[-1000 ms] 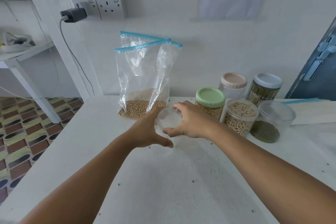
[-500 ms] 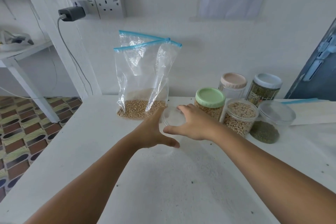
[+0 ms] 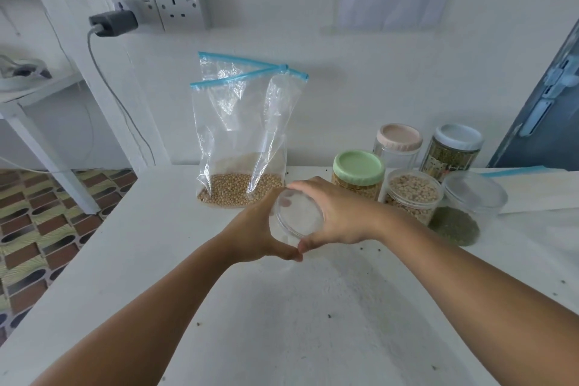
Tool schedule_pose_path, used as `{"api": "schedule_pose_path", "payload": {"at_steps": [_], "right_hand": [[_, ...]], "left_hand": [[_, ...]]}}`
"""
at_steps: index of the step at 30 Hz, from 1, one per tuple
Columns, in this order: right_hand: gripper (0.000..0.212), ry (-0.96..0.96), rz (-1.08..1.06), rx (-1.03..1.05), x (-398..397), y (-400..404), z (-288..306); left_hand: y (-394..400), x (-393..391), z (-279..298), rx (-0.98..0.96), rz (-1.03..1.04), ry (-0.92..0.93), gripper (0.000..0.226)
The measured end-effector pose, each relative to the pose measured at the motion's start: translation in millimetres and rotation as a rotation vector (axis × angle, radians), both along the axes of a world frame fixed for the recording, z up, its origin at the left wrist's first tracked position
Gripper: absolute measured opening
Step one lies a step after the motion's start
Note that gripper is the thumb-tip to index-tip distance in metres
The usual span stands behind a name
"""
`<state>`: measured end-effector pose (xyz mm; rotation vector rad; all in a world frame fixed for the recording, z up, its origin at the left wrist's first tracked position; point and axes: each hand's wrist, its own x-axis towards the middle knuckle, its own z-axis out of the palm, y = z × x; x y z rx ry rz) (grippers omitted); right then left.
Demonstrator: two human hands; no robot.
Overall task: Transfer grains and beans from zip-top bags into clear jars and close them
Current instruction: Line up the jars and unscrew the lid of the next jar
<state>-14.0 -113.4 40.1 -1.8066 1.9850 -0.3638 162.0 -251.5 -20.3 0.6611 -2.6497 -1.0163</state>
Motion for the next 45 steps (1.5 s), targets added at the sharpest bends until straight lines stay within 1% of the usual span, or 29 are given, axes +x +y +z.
{"api": "schedule_pose_path", "payload": {"at_steps": [3,6,8,9,10,12,15,16,18,21,23,25,27,30,32,34,36,38,41,45], "right_hand": [[0.125,0.000,-0.003,0.043,4,-2,3],[0.112,-0.016,-0.135,0.010,14,-5,5],[0.106,0.074,-0.212,-0.010,19,-6,4],[0.106,0.089,-0.226,-0.011,20,-5,3],[0.104,0.069,-0.217,-0.008,19,-5,4],[0.102,0.010,-0.132,0.005,14,-1,10],[0.105,-0.002,-0.014,0.053,9,5,19],[0.107,0.003,-0.026,0.062,10,5,19],[0.109,0.024,-0.116,0.064,17,4,18],[0.107,0.098,-0.186,0.009,26,1,11],[0.107,0.083,-0.170,-0.007,28,0,10],[0.105,0.063,-0.150,-0.013,27,-2,11],[0.103,0.039,-0.107,0.004,23,-3,11],[0.108,0.025,-0.006,0.043,19,-1,17],[0.110,0.008,0.005,0.063,18,0,20],[0.111,0.016,-0.074,0.074,23,0,19],[0.114,0.104,-0.173,0.064,29,-2,13],[0.116,0.134,-0.204,0.037,32,-2,8],[0.115,0.067,-0.124,0.007,29,0,13],[0.112,0.053,-0.020,-0.023,24,1,24]], "left_hand": [[0,2,0,0.037,0.007,0.009,0.123],[0,1,2,0.056,0.001,-0.008,0.124],[2,0,3,0.063,0.007,-0.010,0.124],[2,0,3,0.065,0.009,-0.005,0.125],[2,0,2,0.060,0.009,0.003,0.125],[3,2,0,0.046,0.003,0.020,0.122],[5,4,-2,0.040,0.007,0.044,0.118],[5,4,-2,0.046,0.011,0.053,0.118],[5,6,-3,0.069,0.014,0.059,0.120],[4,8,0,0.128,-0.004,0.065,0.128],[3,9,2,0.148,-0.007,0.078,0.129],[4,9,3,0.156,-0.010,0.080,0.120],[6,10,1,0.154,0.004,0.086,0.115],[8,12,-1,0.141,0.010,0.101,0.114],[9,13,0,0.136,0.001,0.107,0.114],[10,13,1,0.128,-0.008,0.101,0.117],[11,12,0,0.119,-0.012,0.096,0.116],[11,12,-1,0.113,-0.014,0.092,0.115],[12,13,-2,0.106,-0.017,0.110,0.115],[9,15,-4,0.120,0.002,0.118,0.119]]}}
